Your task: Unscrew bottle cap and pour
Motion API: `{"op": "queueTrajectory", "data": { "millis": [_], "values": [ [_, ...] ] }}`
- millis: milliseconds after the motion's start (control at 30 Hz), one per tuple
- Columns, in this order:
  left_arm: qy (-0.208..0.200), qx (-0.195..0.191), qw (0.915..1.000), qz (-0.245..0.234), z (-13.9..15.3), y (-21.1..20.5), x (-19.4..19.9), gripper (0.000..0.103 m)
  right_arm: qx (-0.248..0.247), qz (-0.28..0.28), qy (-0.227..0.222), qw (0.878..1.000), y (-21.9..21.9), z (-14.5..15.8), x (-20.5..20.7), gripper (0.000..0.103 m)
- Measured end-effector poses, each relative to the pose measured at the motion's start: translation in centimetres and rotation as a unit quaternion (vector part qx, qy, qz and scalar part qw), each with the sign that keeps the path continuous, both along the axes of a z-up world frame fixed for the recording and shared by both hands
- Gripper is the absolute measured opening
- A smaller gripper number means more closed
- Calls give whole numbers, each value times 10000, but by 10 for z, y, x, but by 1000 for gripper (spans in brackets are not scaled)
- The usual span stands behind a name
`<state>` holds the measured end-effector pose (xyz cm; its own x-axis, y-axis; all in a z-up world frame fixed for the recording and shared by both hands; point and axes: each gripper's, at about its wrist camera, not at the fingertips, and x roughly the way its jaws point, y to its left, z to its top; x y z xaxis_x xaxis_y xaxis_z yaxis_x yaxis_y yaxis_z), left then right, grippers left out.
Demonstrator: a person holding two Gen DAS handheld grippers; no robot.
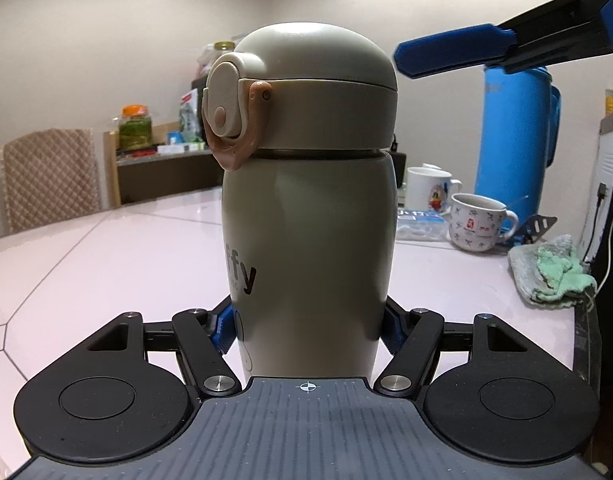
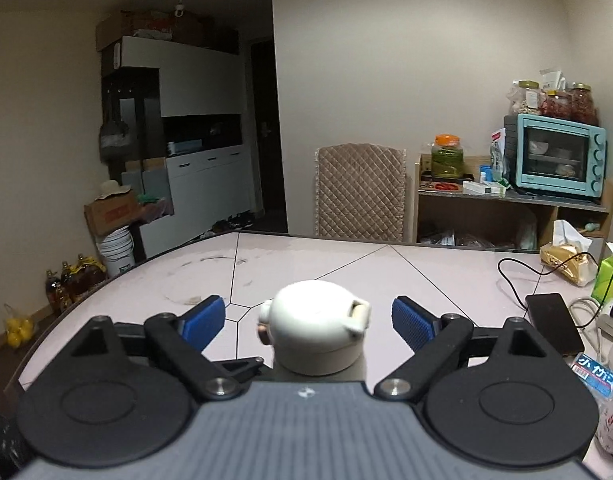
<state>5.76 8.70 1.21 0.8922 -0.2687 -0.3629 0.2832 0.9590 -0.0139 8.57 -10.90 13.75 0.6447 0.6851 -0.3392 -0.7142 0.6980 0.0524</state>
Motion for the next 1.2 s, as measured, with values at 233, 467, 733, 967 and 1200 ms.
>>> {"op": "queueTrajectory", "data": {
  "millis": [233, 467, 733, 967, 1200],
  "values": [
    [-14, 36, 9999, 105, 1, -1, 0, 72, -32, -293, 105, 9995, 11, -9, 0, 92],
    [-6, 47, 9999, 98, 1, -1, 0, 72, -142, -518, 97, 9985, 20, -8, -4, 92],
    [4, 33, 9999, 153, 1, -10, 5, 72, -230, -923, 42, 9955, 33, -9, -13, 92],
    [-5, 83, 9998, 158, 1, -13, 4, 72, -395, -1159, -70, 9925, 44, -15, -18, 92],
    [-7, 69, 9999, 140, 1, -10, 2, 72, -463, -1258, -28, 9910, 52, -17, -17, 86]
  ]
}}
